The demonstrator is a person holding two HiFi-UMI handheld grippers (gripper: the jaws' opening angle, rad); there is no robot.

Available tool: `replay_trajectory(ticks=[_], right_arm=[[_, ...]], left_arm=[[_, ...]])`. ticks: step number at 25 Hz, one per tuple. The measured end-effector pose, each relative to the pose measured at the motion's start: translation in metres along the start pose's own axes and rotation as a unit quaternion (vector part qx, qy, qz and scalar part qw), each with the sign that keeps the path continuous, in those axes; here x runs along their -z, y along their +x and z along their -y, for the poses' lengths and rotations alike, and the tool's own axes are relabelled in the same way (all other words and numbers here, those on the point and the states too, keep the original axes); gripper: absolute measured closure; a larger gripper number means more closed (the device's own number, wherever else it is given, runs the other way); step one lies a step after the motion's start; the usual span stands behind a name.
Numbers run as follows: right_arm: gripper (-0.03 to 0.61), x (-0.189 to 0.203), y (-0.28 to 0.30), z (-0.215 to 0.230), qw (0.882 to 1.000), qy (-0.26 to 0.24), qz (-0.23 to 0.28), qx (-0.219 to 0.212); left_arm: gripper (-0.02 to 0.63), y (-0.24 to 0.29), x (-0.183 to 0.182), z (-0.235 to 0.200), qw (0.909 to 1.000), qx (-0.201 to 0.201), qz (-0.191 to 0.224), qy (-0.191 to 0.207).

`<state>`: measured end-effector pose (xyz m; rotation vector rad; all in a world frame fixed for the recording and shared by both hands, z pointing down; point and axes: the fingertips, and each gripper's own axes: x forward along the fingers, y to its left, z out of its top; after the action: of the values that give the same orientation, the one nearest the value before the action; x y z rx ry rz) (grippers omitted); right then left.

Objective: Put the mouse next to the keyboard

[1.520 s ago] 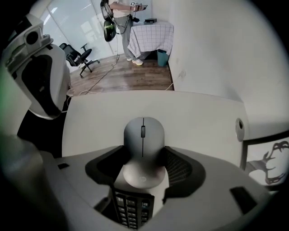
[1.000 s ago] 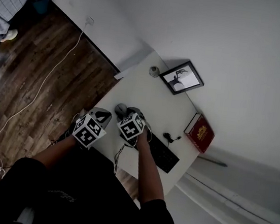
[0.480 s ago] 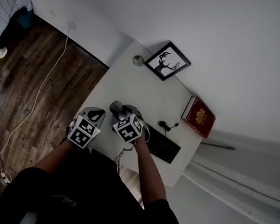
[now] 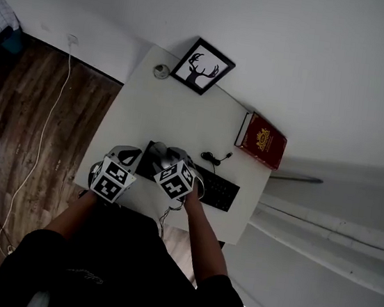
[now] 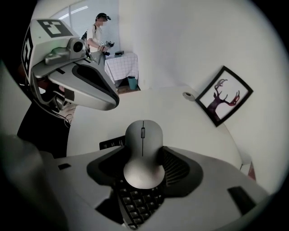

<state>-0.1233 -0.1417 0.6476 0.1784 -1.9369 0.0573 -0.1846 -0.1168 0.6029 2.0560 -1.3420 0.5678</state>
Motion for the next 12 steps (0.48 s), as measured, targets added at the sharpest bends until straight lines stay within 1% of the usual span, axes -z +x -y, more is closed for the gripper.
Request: replay_trajectory(ticks=[8,12], right_arm=[[0.310,0.053,-0.021,0.018,0.999,0.036,-0.001,0.019],[0.310,0.072,-0.030,0.026,0.999,0.048,0.005,0.023]], left_arm=[[0.611,0.031,-0.009,0.043,0.9988,0.030,-0.016,0.034],[0.611,0.045,-0.014,0.068,0.9979,0.045,-0.026,0.039]])
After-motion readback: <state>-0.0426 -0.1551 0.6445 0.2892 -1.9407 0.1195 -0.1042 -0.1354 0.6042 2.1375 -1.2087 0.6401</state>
